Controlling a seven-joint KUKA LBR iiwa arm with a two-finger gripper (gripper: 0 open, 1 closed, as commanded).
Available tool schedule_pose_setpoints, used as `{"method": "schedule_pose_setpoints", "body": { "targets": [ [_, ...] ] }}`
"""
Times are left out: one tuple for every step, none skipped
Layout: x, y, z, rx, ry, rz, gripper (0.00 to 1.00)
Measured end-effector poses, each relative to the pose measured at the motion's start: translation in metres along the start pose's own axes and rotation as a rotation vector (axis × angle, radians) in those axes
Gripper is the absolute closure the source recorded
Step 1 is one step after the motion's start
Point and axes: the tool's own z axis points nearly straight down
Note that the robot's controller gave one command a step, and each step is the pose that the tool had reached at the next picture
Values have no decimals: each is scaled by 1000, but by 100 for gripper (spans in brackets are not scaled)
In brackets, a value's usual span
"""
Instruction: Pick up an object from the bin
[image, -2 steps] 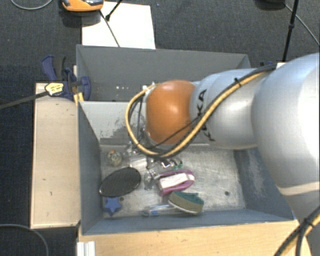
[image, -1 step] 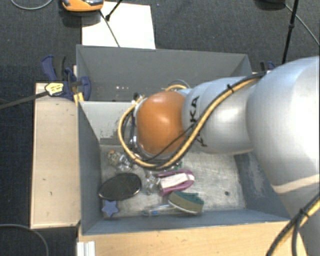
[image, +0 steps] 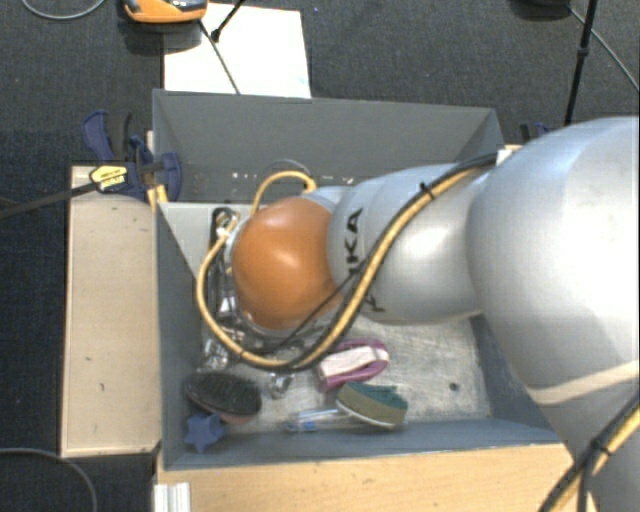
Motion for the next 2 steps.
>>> {"method": "schedule_pose_setpoints", "body": {
  "targets": [
    [12, 31, -4, 16, -12, -330, 0],
    [13, 27, -4, 22, -9, -323, 100]
  ]
}}
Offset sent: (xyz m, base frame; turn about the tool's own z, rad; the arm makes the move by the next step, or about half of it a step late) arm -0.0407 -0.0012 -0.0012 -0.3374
